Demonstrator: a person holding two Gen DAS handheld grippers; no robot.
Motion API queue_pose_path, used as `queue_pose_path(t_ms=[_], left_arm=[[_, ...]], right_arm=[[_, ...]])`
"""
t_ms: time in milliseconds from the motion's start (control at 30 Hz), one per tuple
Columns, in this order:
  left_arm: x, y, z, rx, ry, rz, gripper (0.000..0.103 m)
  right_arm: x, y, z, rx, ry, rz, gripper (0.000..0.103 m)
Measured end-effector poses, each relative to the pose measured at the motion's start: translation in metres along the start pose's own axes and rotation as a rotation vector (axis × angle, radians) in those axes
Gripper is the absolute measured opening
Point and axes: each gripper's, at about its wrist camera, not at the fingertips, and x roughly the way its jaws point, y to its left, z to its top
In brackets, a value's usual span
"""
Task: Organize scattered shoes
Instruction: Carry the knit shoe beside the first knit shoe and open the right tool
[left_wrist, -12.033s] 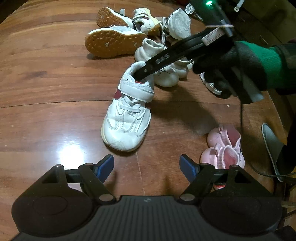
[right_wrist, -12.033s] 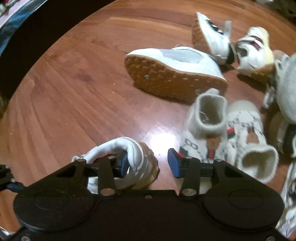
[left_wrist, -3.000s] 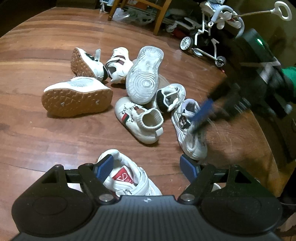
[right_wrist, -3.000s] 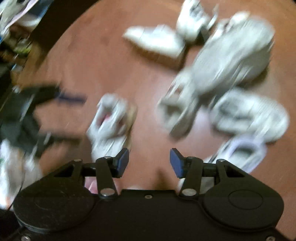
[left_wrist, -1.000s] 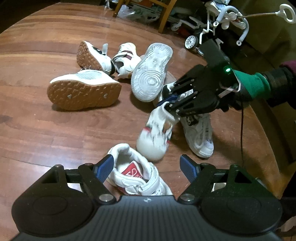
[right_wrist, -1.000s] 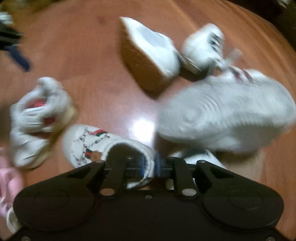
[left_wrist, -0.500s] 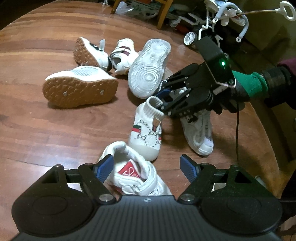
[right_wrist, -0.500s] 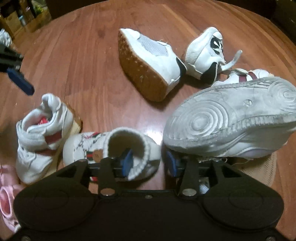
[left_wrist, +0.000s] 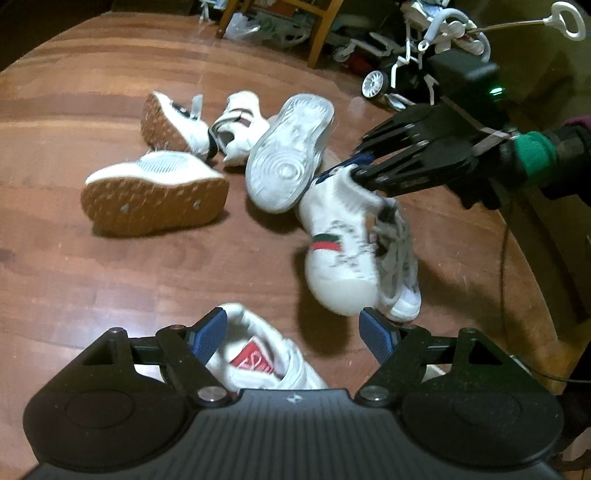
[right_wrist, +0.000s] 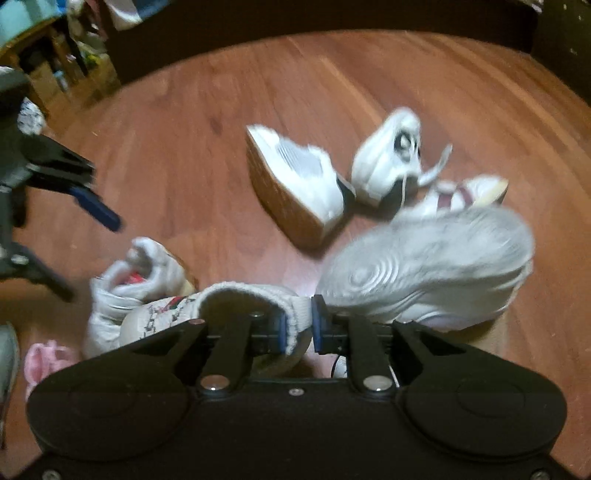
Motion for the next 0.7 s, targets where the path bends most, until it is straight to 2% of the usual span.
queue_pose_path(t_ms=[100, 233, 500, 700], left_arm=[[-0.001, -0.004, 0.004, 0.01, -0.006, -0.001, 0.078], [-0.001, -0.008, 0.005, 0.018, -0.004, 0.004, 0.078], [0.003, -0.011, 0.008, 0.022, 0.002, -0.001, 0.078], [0.007, -0.01, 0.006, 0.018, 0.012, -0.005, 0.078]], right_arm=[[-0.029, 0.013, -0.003, -0.107, -0.009, 0.046, 0.014], [-0.04, 0.032, -0.028, -0.27, 0.044, 0.101, 0.014], [-0.021, 0.079, -0.091, -0.51, 0.214, 0.224, 0.014], [-0.003, 0.101, -0.116, -0.614, 0.259, 0.249, 0.014]])
